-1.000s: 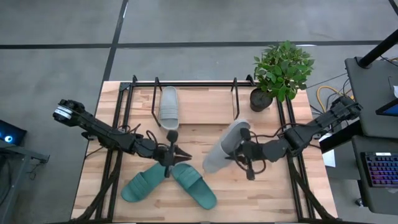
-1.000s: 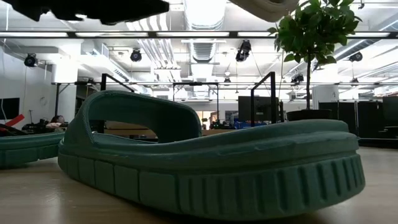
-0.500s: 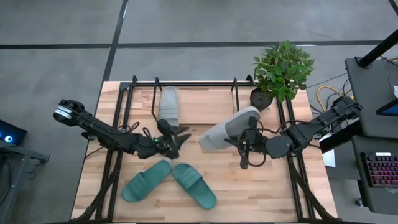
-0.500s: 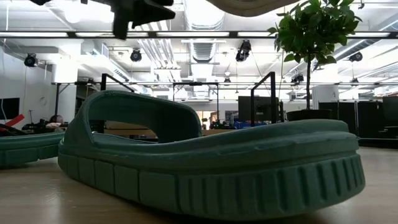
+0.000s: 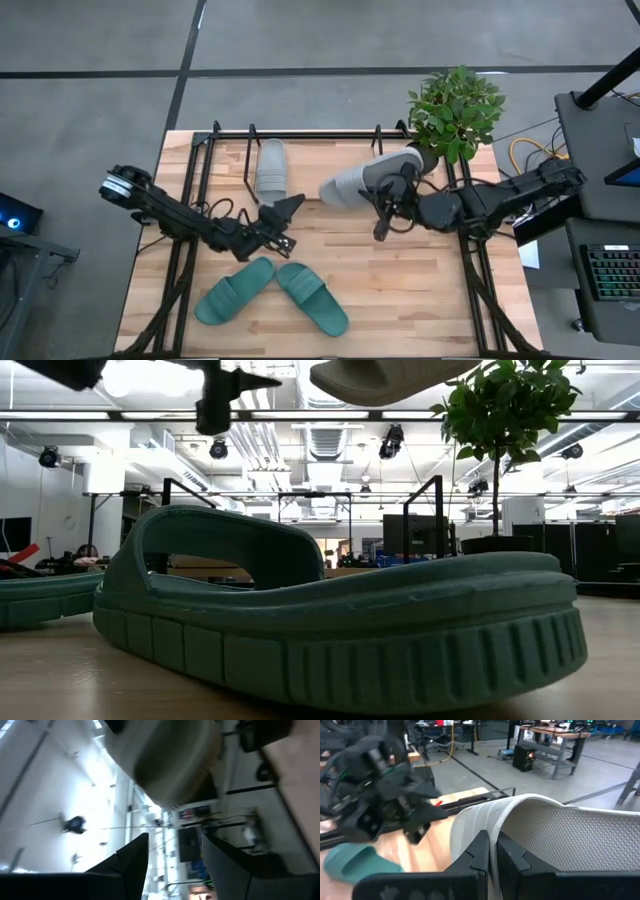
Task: Pick and place slides into the shelf
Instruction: Put the gray slide on the shelf
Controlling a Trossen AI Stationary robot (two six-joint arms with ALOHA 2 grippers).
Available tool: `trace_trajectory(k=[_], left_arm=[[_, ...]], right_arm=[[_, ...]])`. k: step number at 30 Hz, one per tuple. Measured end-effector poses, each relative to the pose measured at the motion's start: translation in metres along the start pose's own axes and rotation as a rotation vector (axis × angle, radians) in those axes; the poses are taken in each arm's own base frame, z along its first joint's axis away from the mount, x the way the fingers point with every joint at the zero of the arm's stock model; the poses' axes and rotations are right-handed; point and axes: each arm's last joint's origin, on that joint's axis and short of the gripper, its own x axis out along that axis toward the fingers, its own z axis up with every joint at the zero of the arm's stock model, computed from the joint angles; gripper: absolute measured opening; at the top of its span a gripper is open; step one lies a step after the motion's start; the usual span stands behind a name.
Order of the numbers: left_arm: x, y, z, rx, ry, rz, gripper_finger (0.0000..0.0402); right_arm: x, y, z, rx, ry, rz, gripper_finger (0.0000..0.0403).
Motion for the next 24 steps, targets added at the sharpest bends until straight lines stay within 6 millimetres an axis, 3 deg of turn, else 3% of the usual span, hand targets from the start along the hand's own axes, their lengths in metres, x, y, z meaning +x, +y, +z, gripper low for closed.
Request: trace_trajectory(k=[4, 13, 24], left_arm=[[0.006, -0.003, 0.008, -0.002, 0.039, 0.067, 0.0171], [0.023, -0.022, 0.028, 0.085, 0.063, 0.045, 0.0171], [0.031, -0.025, 0.032, 0.071, 0.085, 0.091, 0.0171]], right_arm=[[0.006, -0.008, 0.008, 0.022, -0.004, 0.025, 0.0012], [0.010, -0.014, 0.017, 0.055, -0.011, 0.070, 0.0012], [0.014, -0.020, 0.018, 0.052, -0.005, 0.048, 0.0012]])
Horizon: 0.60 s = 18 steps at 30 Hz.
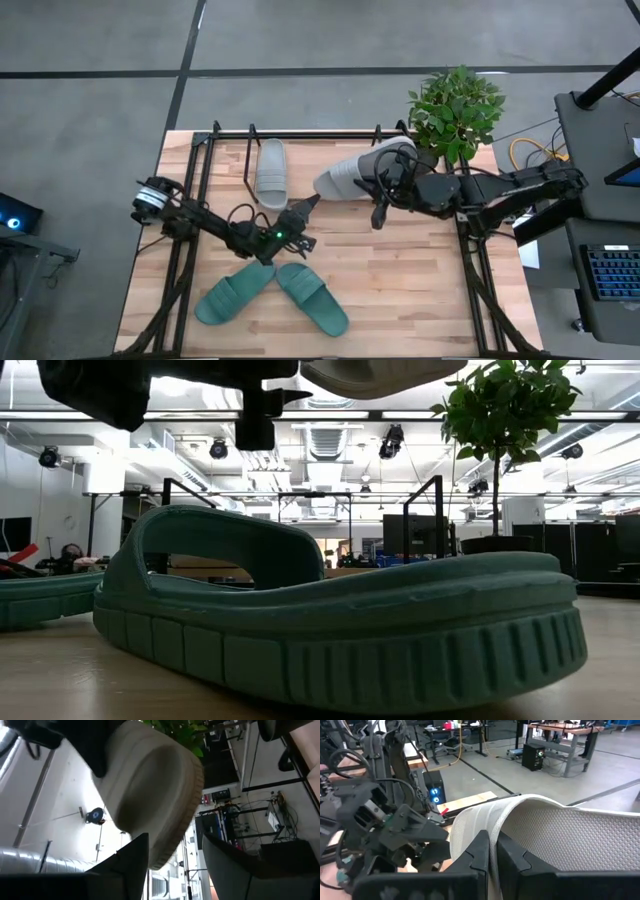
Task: Pick and place slides into the shelf
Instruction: Put the gray slide on the shelf
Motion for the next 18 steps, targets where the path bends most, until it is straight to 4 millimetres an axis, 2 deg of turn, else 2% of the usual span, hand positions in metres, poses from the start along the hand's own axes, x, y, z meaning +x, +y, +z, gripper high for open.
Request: trace_trajectory(k=[6, 18], left_arm=[[0.007, 0.004, -0.003, -0.010, 0.013, 0.016, 0.0171], [0.018, -0.003, -0.003, -0.004, 0.034, 0.007, 0.0171]], right_arm=[[0.006, -0.004, 0.000, 0.068, 0.028, 0.099, 0.0012], [0.011, -0.004, -0.002, 0.080, 0.048, 0.124, 0.0012]])
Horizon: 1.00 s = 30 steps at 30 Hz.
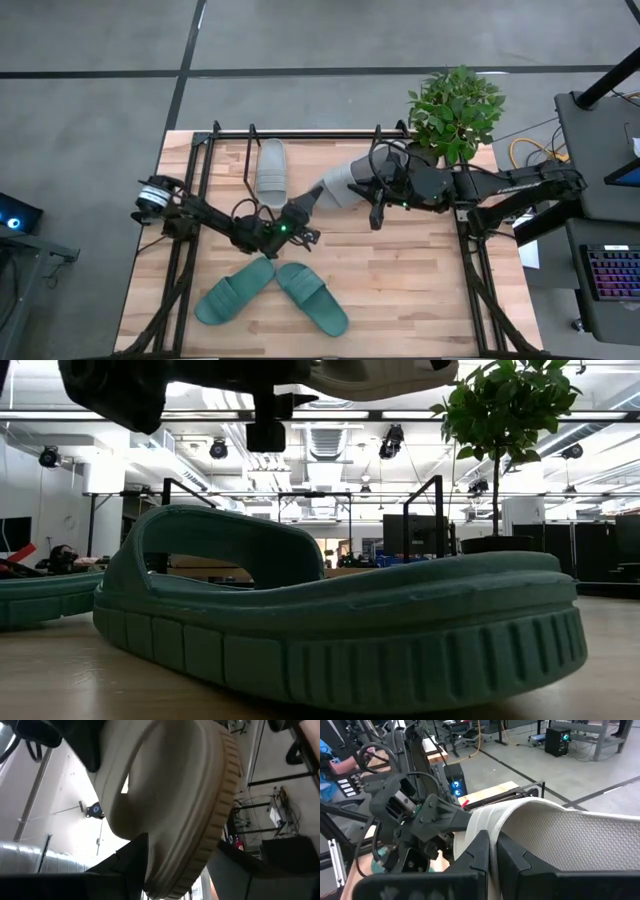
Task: Pick and place slides into the shelf
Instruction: Put the gray slide on the shelf
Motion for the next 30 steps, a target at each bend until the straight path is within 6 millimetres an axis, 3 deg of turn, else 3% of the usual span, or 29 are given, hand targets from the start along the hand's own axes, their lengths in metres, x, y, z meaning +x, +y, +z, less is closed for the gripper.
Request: trace_trajectory(k=[4, 10, 14, 20, 30], left_arm=[[0.001, 0.000, 0.001, -0.086, -0.005, -0.002, 0.0171], [0.000, -0.003, 0.003, -0.080, -0.017, -0.020, 0.0167], [0.000, -0.003, 0.003, -0.081, -0.018, -0.018, 0.0127], [0.001, -0.001, 0.004, -0.076, -0.018, -0.020, 0.0025], [0.008, 0.011, 0.005, -0.149, 0.044, -0.029, 0.0017]], right_arm=[[0.001, -0.002, 0.000, 0.000, -0.001, -0.007, 0.0012], [0.001, -0.003, 0.001, -0.009, -0.001, -0.012, 0.0012], [0.001, -0.003, 0.001, -0.009, -0.002, -0.011, 0.0013], [0.001, -0.002, 0.002, -0.004, -0.007, 0.007, 0.0013], [-0.001, -0.002, 0.004, -0.083, -0.023, 0.011, 0.0013]])
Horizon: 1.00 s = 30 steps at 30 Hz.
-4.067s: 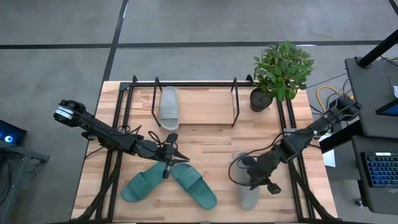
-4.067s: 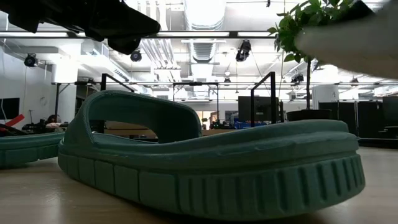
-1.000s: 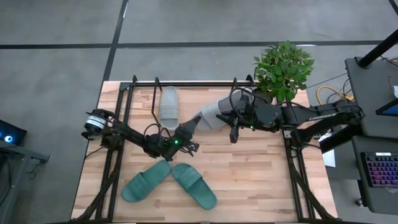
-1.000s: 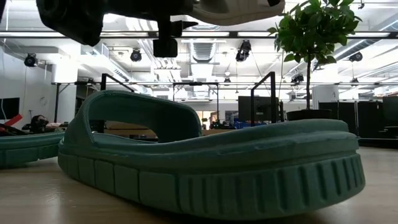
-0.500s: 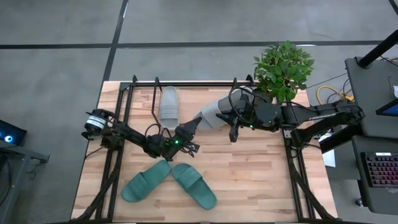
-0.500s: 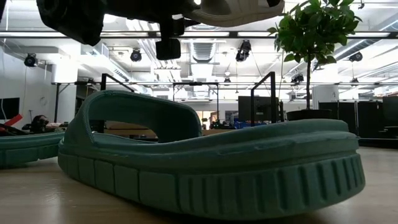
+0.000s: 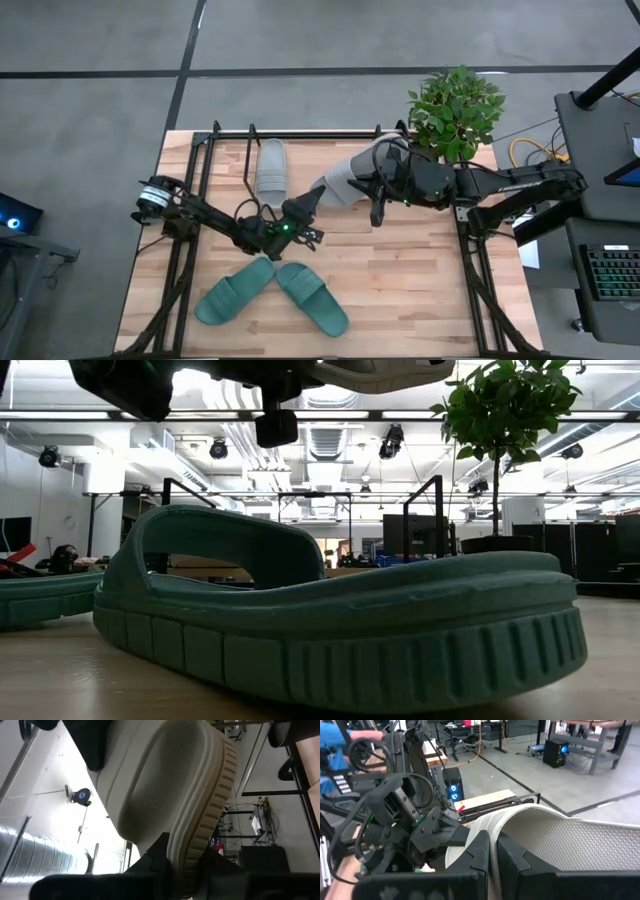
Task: Pick and place slides into the shelf
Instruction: Put the gray slide on the shelf
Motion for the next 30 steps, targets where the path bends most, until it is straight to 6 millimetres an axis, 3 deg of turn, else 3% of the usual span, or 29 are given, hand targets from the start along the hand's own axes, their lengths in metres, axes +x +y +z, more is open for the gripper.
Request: trace_trajectory(k=[5, 12, 18, 25, 30], left_arm=[[0.000, 0.001, 0.000, -0.009, 0.005, 0.003, 0.0017], [0.001, 0.001, -0.002, -0.020, 0.024, -0.004, 0.0017], [0.001, 0.006, -0.009, -0.077, 0.103, -0.016, 0.0017], [0.021, 0.003, -0.025, -0.217, 0.205, 0.009, 0.0017], [0.031, -0.002, -0.031, -0.417, 0.220, 0.032, 0.0017]], right_arm=[[0.000, 0.000, 0.003, -0.103, -0.025, 0.006, 0.0031], [-0.001, -0.005, 0.009, -0.173, -0.017, -0.012, 0.0106], [-0.008, -0.011, 0.021, -0.258, 0.033, -0.142, 0.0153], [-0.020, -0.013, 0.035, -0.219, 0.083, -0.156, 0.0168], [-0.023, -0.012, 0.036, -0.190, 0.099, -0.150, 0.0164]])
